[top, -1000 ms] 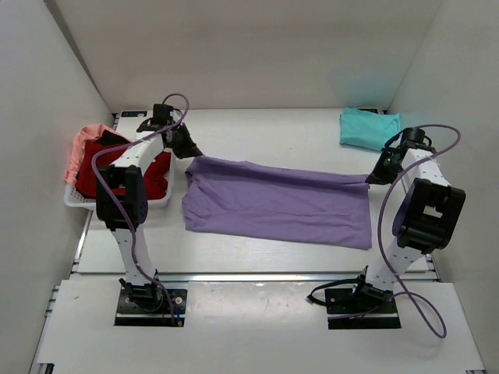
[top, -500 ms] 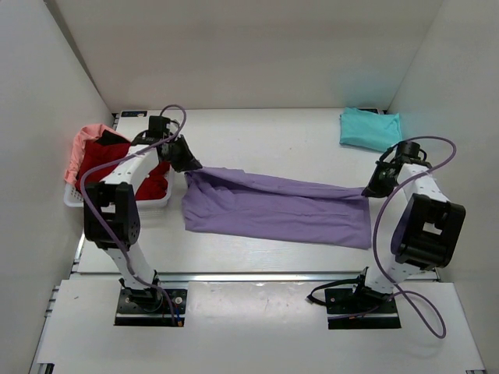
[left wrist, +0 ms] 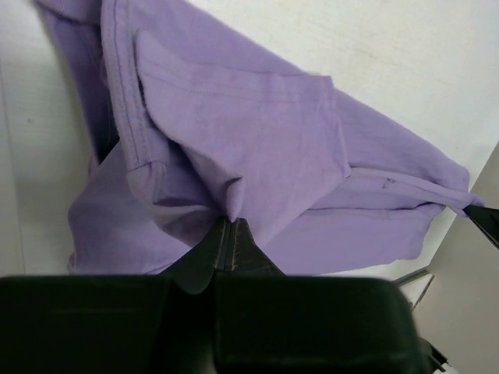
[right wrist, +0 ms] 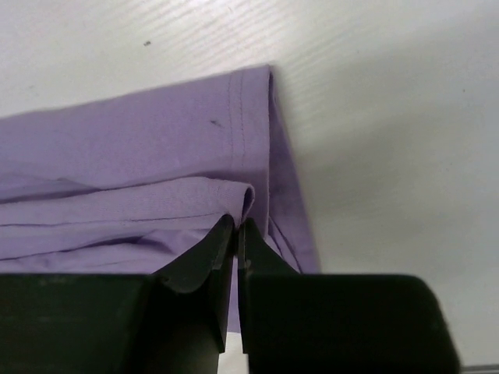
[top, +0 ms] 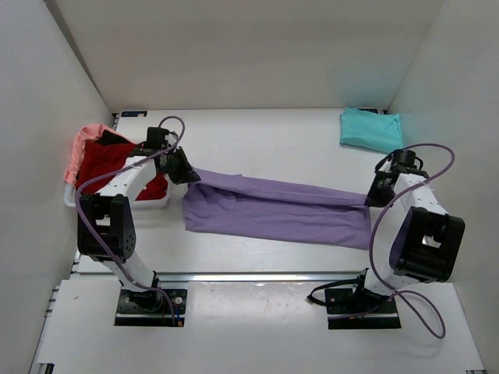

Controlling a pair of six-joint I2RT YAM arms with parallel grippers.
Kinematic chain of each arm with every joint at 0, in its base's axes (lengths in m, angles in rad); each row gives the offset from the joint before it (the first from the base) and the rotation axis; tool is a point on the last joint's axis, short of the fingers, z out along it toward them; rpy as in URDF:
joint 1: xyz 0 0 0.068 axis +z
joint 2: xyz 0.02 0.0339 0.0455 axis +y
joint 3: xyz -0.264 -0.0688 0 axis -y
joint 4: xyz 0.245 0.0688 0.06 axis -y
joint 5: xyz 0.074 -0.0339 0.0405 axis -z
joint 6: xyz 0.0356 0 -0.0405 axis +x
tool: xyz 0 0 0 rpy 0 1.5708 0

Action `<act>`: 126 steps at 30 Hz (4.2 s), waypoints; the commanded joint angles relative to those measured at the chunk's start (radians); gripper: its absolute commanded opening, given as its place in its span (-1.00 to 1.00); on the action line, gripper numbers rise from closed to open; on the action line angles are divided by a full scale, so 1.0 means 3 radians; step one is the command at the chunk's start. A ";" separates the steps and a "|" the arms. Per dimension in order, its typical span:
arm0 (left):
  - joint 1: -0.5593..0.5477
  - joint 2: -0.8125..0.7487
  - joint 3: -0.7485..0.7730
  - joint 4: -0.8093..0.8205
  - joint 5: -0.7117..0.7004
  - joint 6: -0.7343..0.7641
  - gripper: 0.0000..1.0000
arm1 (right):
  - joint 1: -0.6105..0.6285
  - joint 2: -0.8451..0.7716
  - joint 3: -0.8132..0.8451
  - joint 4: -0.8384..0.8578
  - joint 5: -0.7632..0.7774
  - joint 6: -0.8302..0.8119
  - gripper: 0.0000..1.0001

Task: Fold and stack the t-shirts
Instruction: Fold the other side of the tshirt into a rectangle, then rotate the tshirt 90 degrees, then grab the bottom of the folded rectangular tshirt with both arms

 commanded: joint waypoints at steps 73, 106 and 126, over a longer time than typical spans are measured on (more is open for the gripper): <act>-0.0543 0.3705 0.4772 0.0693 0.0876 -0.1117 -0.56 | 0.3375 -0.0101 -0.0861 0.0776 -0.0090 0.1390 -0.99; -0.2240 -0.1884 -0.2310 0.1051 -0.0182 -0.1450 0.35 | 0.2920 -0.1400 -0.1274 -0.0334 0.0059 0.1435 -0.03; -0.3002 -0.0728 -0.1947 0.0929 -0.0673 -0.1695 -0.49 | 0.3303 -0.1108 -0.1786 0.0403 -0.0550 0.1752 -0.99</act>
